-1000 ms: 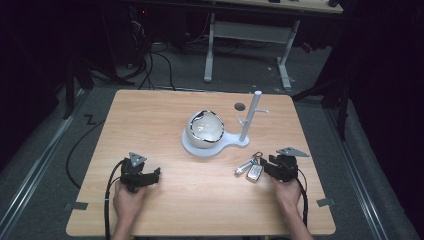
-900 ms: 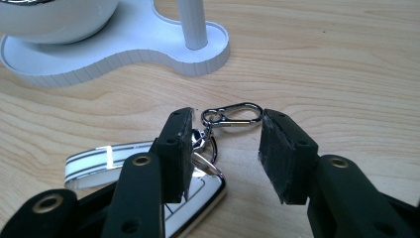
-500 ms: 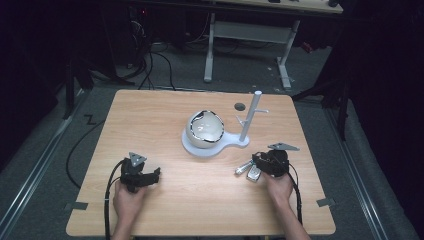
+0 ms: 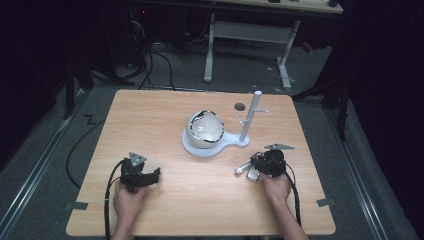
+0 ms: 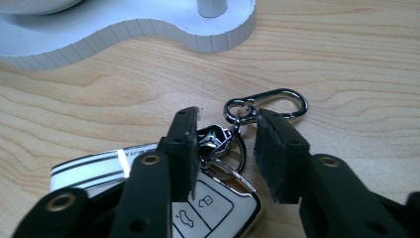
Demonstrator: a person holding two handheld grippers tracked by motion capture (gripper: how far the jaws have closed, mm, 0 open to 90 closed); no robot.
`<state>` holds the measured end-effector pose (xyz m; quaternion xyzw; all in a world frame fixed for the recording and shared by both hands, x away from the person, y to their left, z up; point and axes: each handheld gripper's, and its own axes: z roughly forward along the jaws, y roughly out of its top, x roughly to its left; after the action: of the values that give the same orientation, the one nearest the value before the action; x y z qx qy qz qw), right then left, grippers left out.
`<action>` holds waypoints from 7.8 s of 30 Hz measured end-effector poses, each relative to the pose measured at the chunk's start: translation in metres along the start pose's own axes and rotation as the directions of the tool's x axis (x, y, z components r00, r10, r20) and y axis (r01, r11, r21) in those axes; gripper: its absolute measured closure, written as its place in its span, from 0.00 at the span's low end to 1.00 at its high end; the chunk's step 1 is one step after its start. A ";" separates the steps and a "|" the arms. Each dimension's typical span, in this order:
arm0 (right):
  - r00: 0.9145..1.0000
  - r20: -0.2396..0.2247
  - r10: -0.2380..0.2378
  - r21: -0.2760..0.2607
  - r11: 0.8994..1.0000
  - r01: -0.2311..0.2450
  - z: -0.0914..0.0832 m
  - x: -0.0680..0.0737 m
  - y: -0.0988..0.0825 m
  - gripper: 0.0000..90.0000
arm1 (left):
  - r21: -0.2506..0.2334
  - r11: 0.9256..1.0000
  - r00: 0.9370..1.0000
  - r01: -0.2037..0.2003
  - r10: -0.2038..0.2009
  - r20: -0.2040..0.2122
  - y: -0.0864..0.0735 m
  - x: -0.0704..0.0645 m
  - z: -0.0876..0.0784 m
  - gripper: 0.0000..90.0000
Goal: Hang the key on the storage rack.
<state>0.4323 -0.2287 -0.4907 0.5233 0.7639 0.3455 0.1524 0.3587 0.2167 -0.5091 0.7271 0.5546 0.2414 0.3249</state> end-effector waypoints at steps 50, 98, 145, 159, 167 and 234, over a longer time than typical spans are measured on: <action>0.993 0.004 -0.120 -0.273 0.955 0.117 -0.083 -0.020 0.017 0.95 | 0.000 1.000 1.000 0.000 0.000 0.000 0.000 0.000 0.000 0.21; 0.965 0.001 -0.262 -0.375 0.895 0.243 -0.128 -0.008 0.066 0.95 | 0.000 1.000 1.000 0.000 0.000 0.000 0.000 0.000 0.000 0.21; 0.953 -0.049 -0.298 -0.429 0.868 0.250 -0.122 0.003 0.105 0.95 | 0.000 1.000 1.000 0.000 0.000 0.000 0.000 0.000 0.000 0.21; 0.955 -0.055 -0.290 -0.394 0.885 0.247 -0.114 0.003 0.103 0.95 | 0.000 1.000 1.000 0.000 0.000 0.000 0.000 0.000 0.000 0.21; 0.961 -0.064 -0.267 -0.383 0.896 0.224 -0.108 -0.003 0.098 0.95 | 0.000 1.000 1.000 0.000 0.000 0.000 0.000 0.000 0.000 0.21; 0.979 -0.016 -0.201 -0.302 0.935 0.187 -0.061 -0.004 0.102 0.94 | 0.000 1.000 1.000 -0.001 0.001 0.001 0.000 0.000 0.000 0.21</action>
<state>0.4689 -0.2329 -0.3778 0.4079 0.7542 0.4523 0.2454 0.3587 0.2167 -0.5091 0.7274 0.5542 0.2412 0.3250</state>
